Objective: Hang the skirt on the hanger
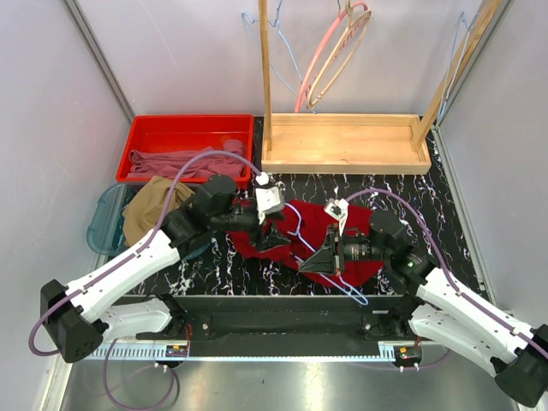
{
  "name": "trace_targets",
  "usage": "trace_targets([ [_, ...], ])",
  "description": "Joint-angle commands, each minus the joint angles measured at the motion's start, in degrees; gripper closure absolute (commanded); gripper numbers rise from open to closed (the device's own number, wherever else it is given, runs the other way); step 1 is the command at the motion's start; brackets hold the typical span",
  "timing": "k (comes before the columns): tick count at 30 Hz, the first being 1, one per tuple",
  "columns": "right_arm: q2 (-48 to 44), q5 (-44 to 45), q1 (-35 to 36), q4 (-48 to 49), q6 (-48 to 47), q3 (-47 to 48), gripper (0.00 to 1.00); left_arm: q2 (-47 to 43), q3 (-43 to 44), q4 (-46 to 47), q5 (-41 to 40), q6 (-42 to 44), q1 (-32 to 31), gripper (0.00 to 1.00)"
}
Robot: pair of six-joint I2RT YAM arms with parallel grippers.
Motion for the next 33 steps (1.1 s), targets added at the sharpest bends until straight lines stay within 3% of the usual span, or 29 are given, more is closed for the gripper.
trace_targets([
  [1,-0.33,-2.75,0.32,4.53,0.21,3.65,1.0,2.12,2.5,-0.84,8.88,1.35,-0.34,0.42],
  [6,-0.68,-2.23,0.41,4.53,0.13,3.39,1.0,5.02,3.91,-4.27,11.26,3.1,-0.25,0.58],
  [11,-0.86,-1.79,0.32,4.62,-0.05,2.86,1.0,7.39,4.17,-4.71,9.51,2.23,-0.25,0.94],
  [13,-1.03,-1.35,0.32,4.44,-0.22,2.6,1.0,8.18,4.17,-4.8,9.06,1.44,-0.25,1.0],
  [20,-1.91,5.93,0.32,-1.96,-2.42,3.65,0.99,8.89,3.91,-2.87,1.8,-1.9,-0.34,1.0],
  [21,-2.0,11.61,0.41,-3.54,-2.94,4.0,0.73,8.45,3.73,-1.65,-0.32,-2.43,-0.34,1.0],
  [23,-2.61,23.53,0.41,-8.73,-4.0,5.32,0.5,7.14,2.86,-0.5,-8.37,-3.92,-0.34,1.0],
  [24,-2.96,27.7,0.32,-10.4,-4.0,5.84,0.33,6.52,2.42,0.81,-11.12,-4.19,-0.25,1.0],
  [28,-6.64,41.43,0.32,-16.38,-4.27,8.04,0.18,2.4,-1.09,4.25,-26.57,-6.47,-0.25,1.0],
  [30,-7.97,47.42,0.41,-18.4,-4.18,8.66,0.15,1.33,-1.8,5.39,-30.29,-7.7,-0.25,1.0],
  [33,-11.83,57.61,0.23,-22.44,-1.9,8.4,0.16,0.89,-1.46,4.7,-41.98,-10.43,-0.25,1.0],
])
